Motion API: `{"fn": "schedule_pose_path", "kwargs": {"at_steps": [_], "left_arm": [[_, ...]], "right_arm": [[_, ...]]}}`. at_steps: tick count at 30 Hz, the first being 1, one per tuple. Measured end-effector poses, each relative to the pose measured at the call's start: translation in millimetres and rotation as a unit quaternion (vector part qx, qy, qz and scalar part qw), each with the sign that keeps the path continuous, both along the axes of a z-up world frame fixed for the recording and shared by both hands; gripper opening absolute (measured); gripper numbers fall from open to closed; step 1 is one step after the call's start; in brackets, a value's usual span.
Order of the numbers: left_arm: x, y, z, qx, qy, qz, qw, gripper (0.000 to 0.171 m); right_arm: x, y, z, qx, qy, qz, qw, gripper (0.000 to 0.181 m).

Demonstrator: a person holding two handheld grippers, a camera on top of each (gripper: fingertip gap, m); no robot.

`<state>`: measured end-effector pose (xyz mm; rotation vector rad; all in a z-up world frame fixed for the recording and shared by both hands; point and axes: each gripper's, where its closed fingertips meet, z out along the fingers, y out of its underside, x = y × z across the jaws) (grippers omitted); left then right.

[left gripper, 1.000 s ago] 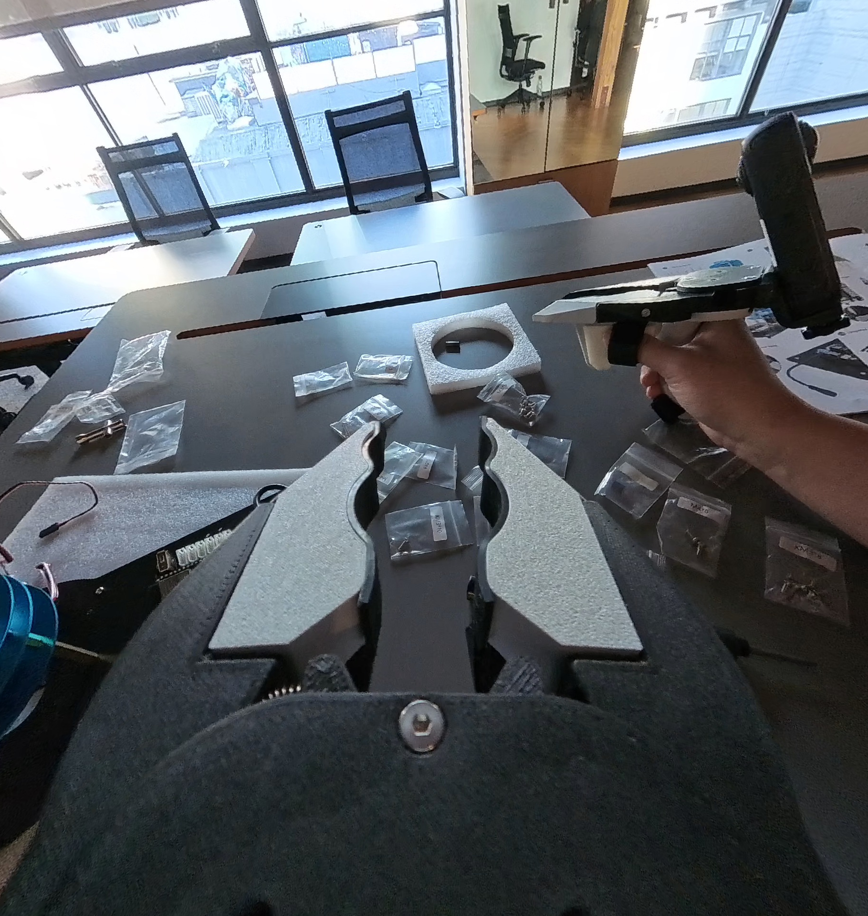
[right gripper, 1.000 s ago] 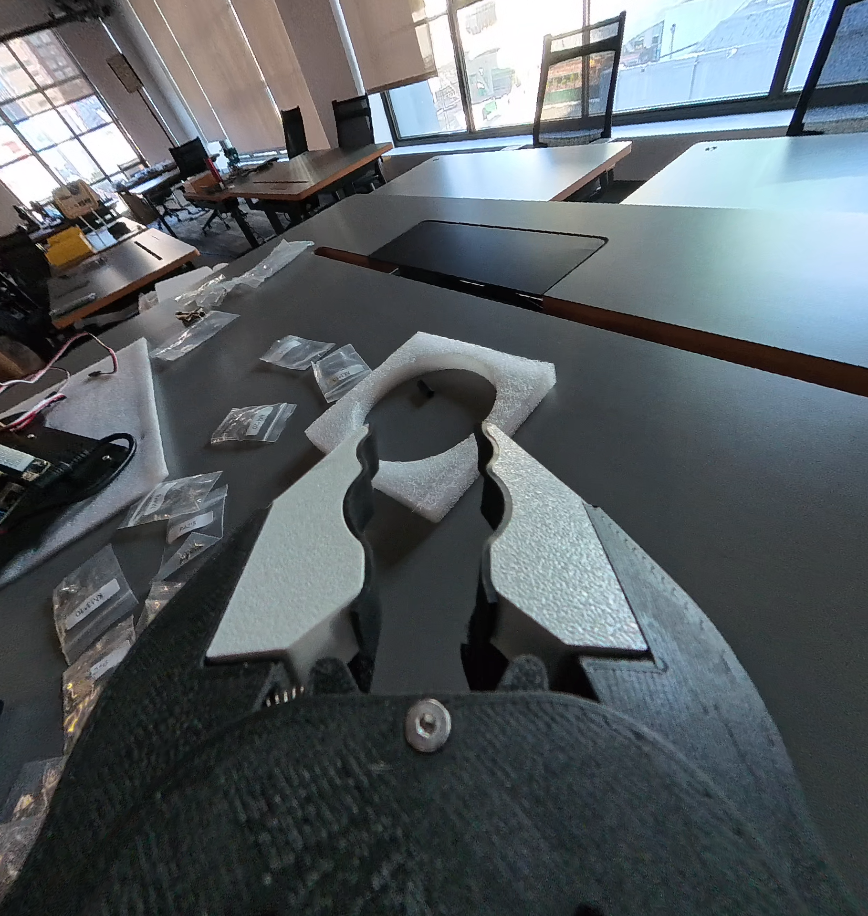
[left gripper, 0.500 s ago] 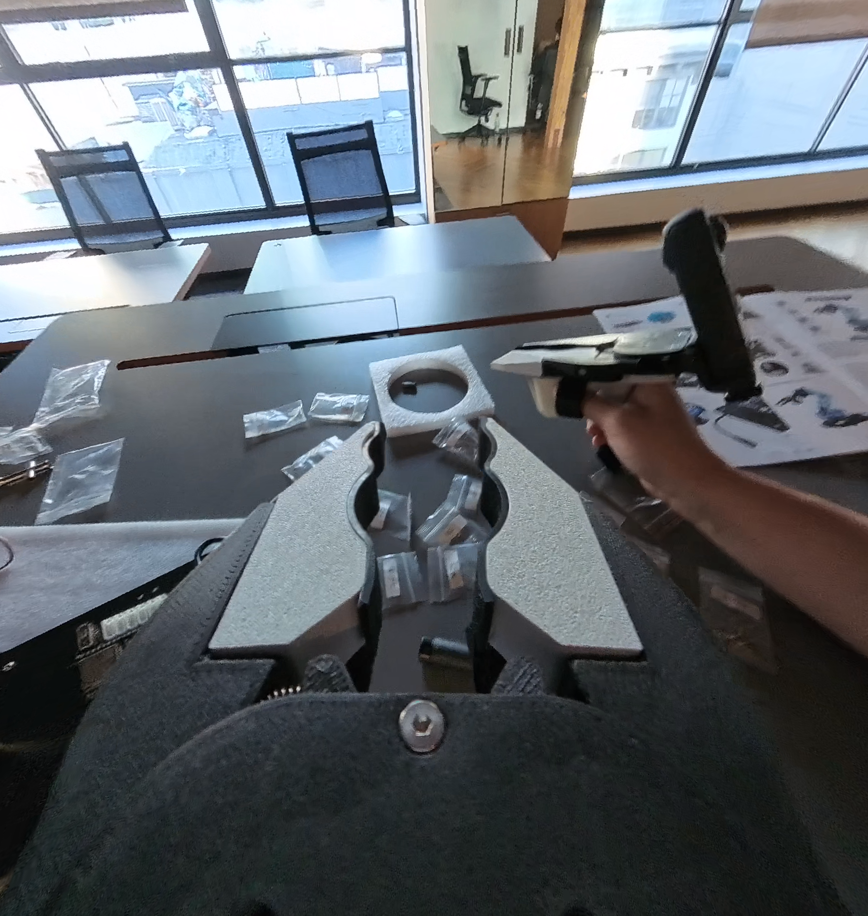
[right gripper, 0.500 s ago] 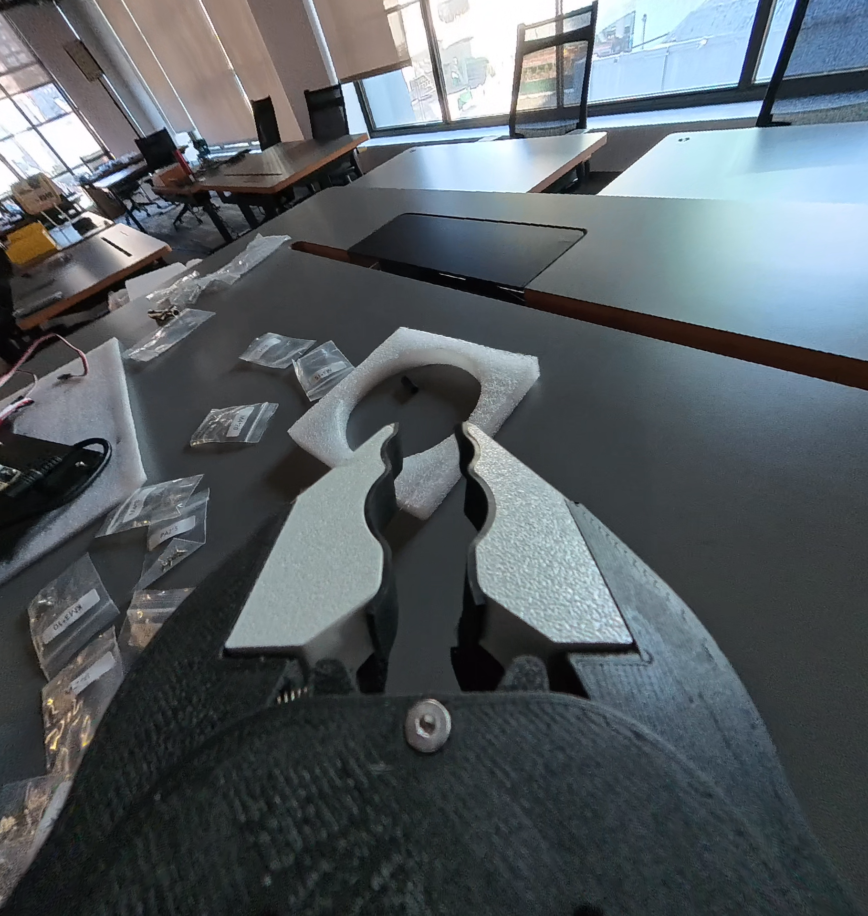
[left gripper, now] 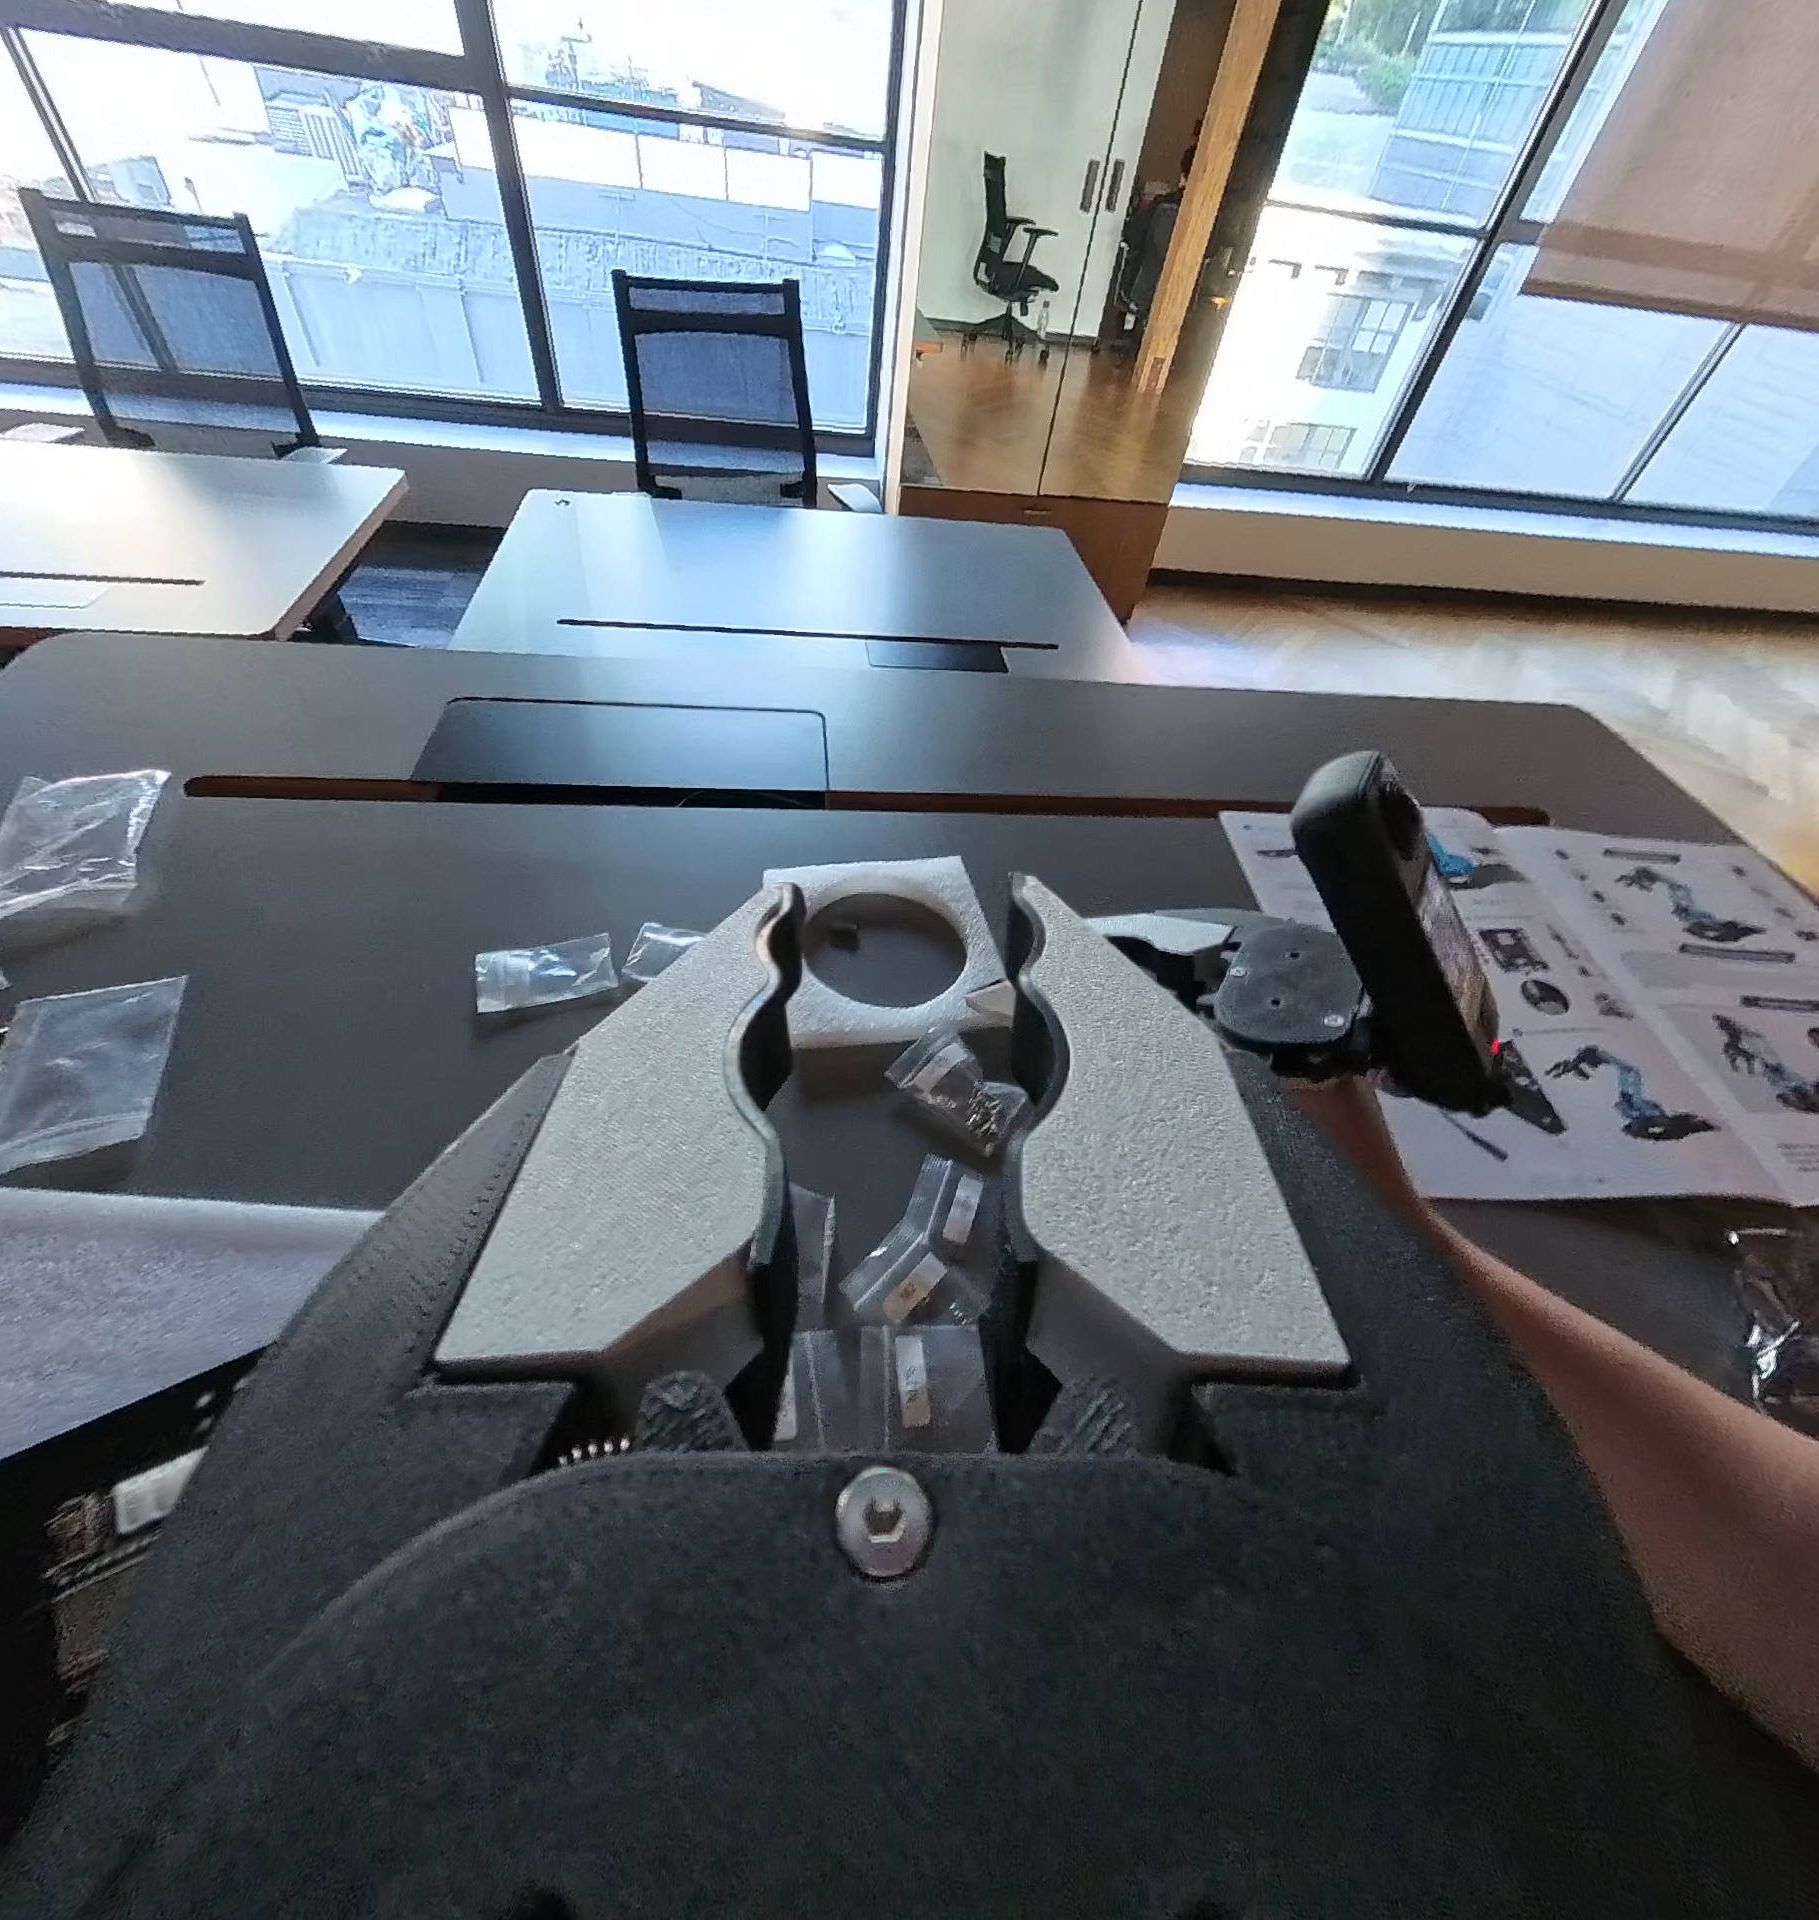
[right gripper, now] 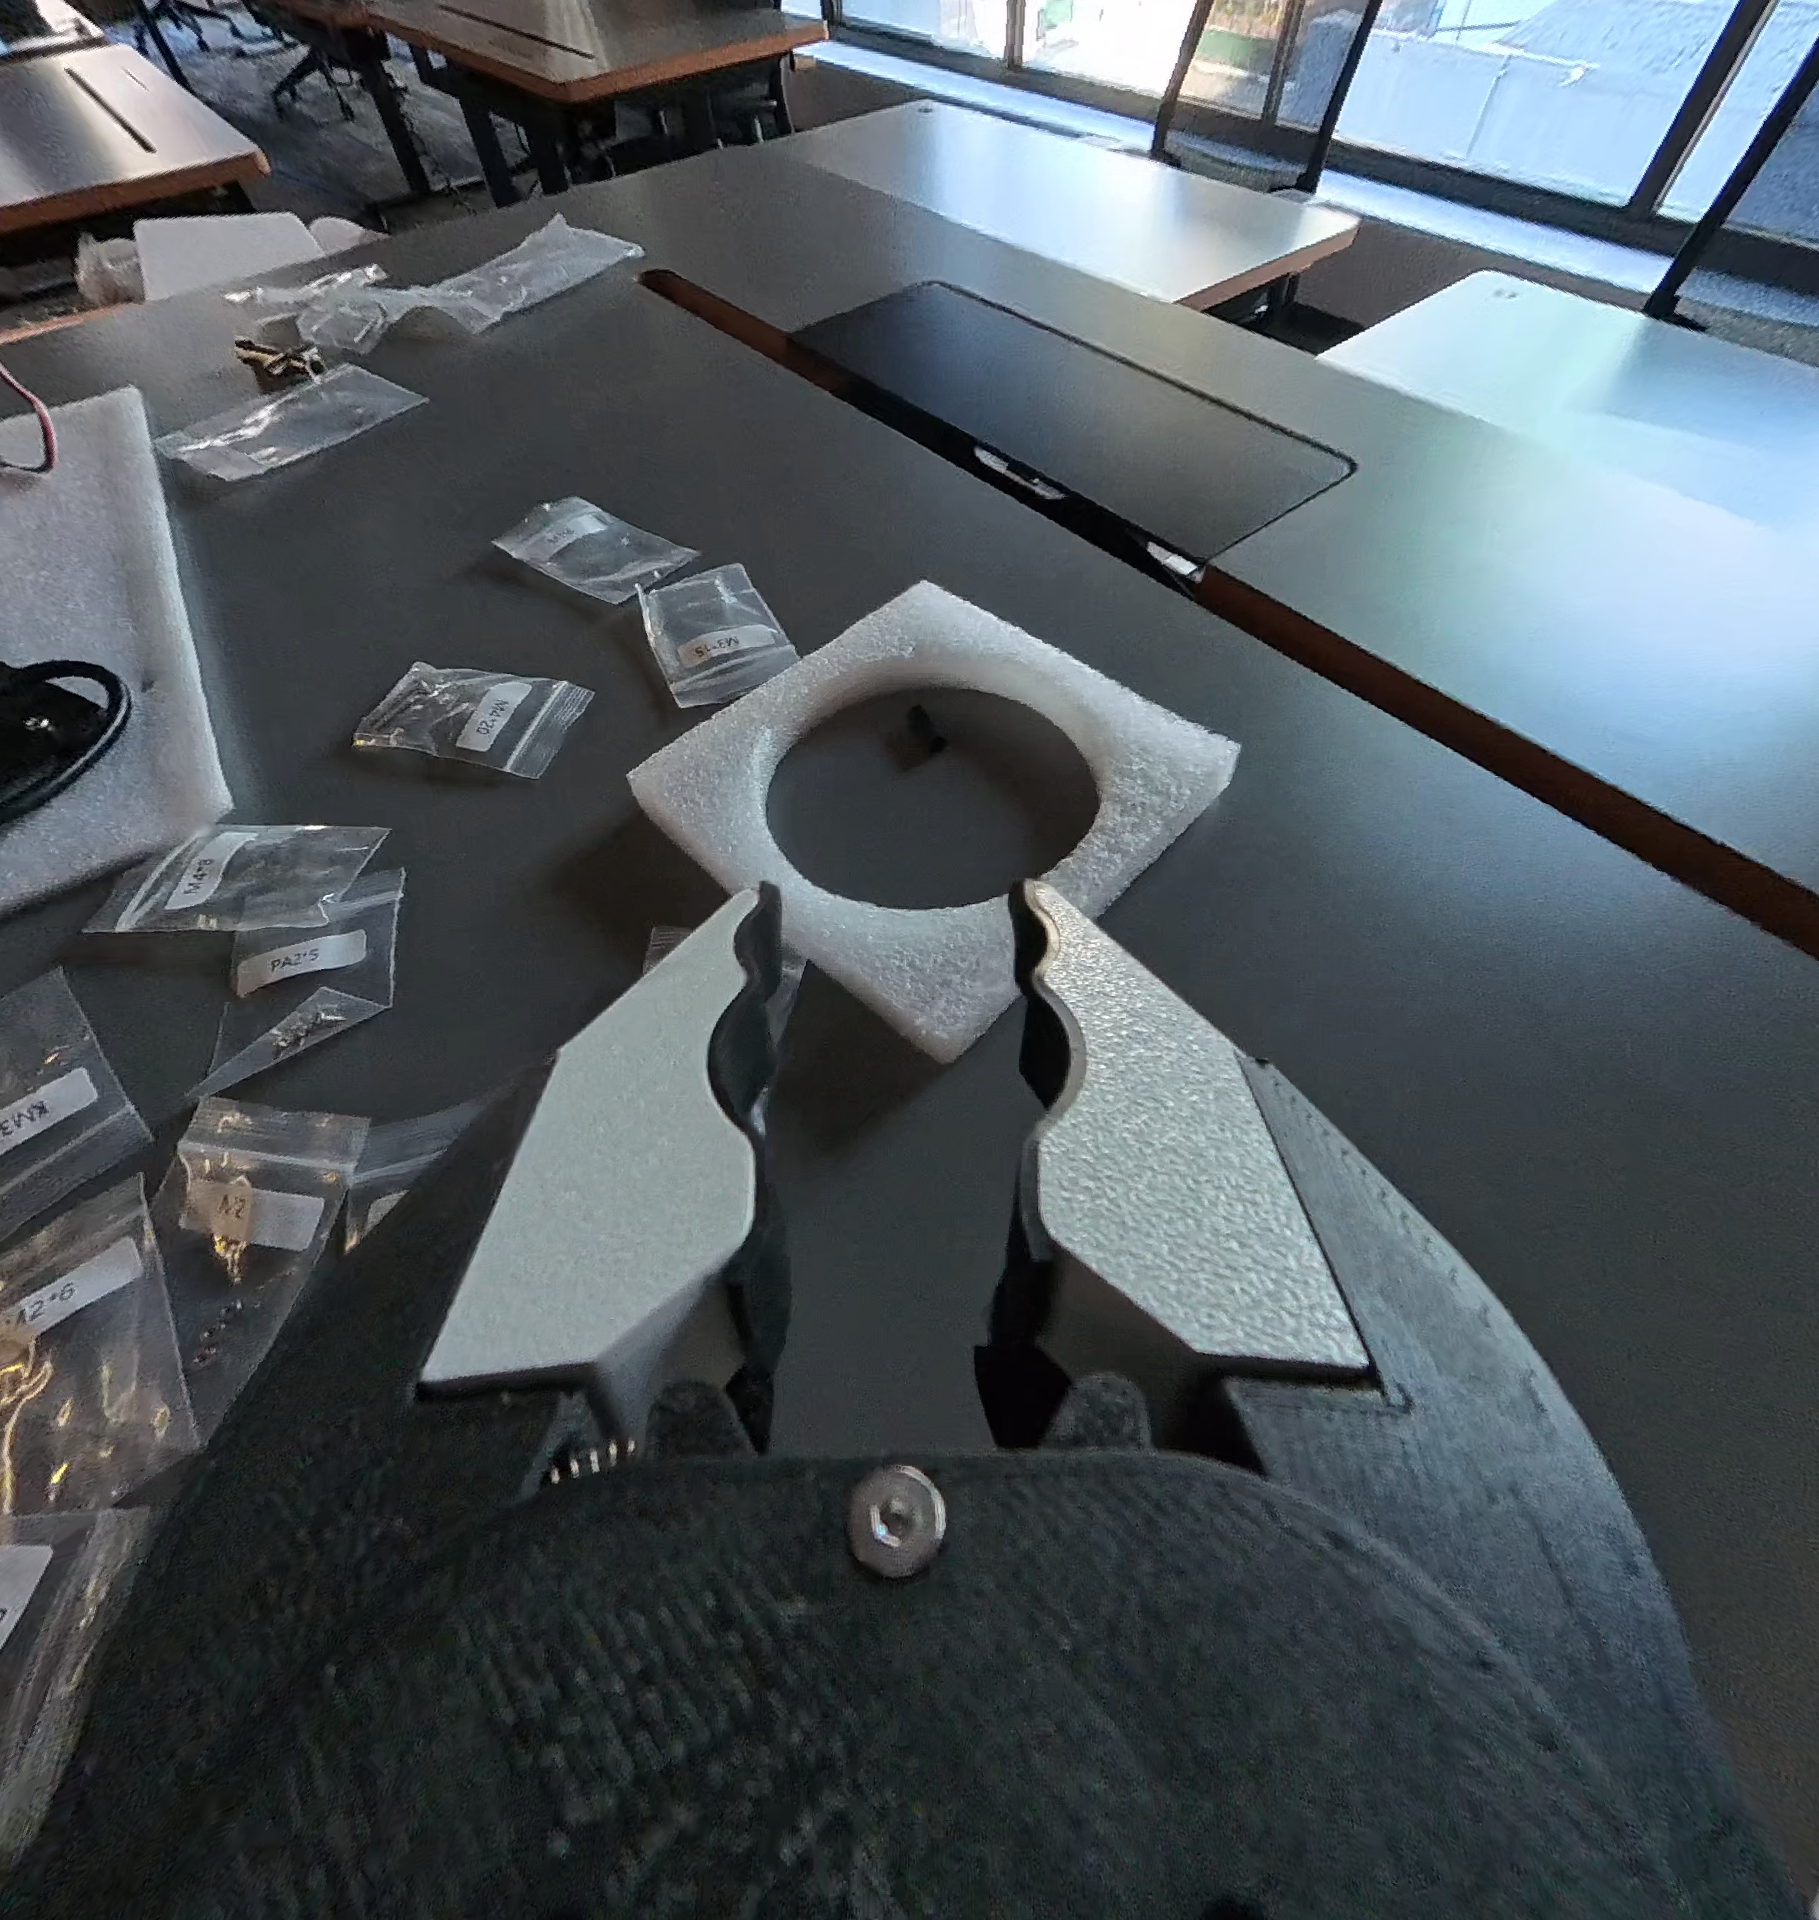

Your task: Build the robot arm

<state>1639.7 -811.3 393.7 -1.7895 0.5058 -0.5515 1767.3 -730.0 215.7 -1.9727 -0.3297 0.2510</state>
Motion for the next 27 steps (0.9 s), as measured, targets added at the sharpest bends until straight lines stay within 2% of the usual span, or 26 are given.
{"fn": "schedule_pose_path", "kwargs": {"at_steps": [3, 5, 11, 17, 19, 21, 24, 27], "left_arm": [[7.3, 5.1, -2.1, -0.010, -0.012, -0.004, 1.000, 0.037], [10.9, 5.7, -4.8, -0.013, -0.011, -0.008, 1.000, 0.036], [7.4, -2.3, -19.4, -0.020, 0.038, -0.022, 0.999, 0.038], [-26.2, -23.9, -47.9, -0.018, 0.122, -0.020, 0.992, 0.036], [-33.8, -33.0, -55.8, -0.024, 0.122, -0.035, 0.992, 0.036], [-39.2, -40.8, -63.6, -0.045, 0.113, -0.059, 0.991, 0.036], [-47.7, -48.4, -67.5, -0.055, 0.090, -0.093, 0.990, 0.035], [-60.7, -53.6, -74.7, -0.054, 0.083, -0.126, 0.987, 0.035]], "right_arm": [[1.2, 1.1, 7.3, 0.015, 0.010, -0.007, 1.000, 0.041], [0.9, 1.9, 2.6, 0.003, 0.011, -0.006, 1.000, 0.042], [4.2, 0.6, -0.5, -0.006, 0.030, -0.008, 0.999, 0.046], [13.0, -12.9, 18.4, 0.005, 0.080, 0.010, 0.997, 0.055], [0.0, -20.7, 28.6, -0.021, 0.110, 0.046, 0.993, 0.056], [-9.7, -25.7, 29.5, -0.042, 0.096, 0.056, 0.993, 0.056], [-22.4, -30.9, 4.5, -0.089, 0.047, 0.062, 0.993, 0.056], [-28.8, -30.7, -22.4, -0.103, -0.016, 0.063, 0.993, 0.056]]}}
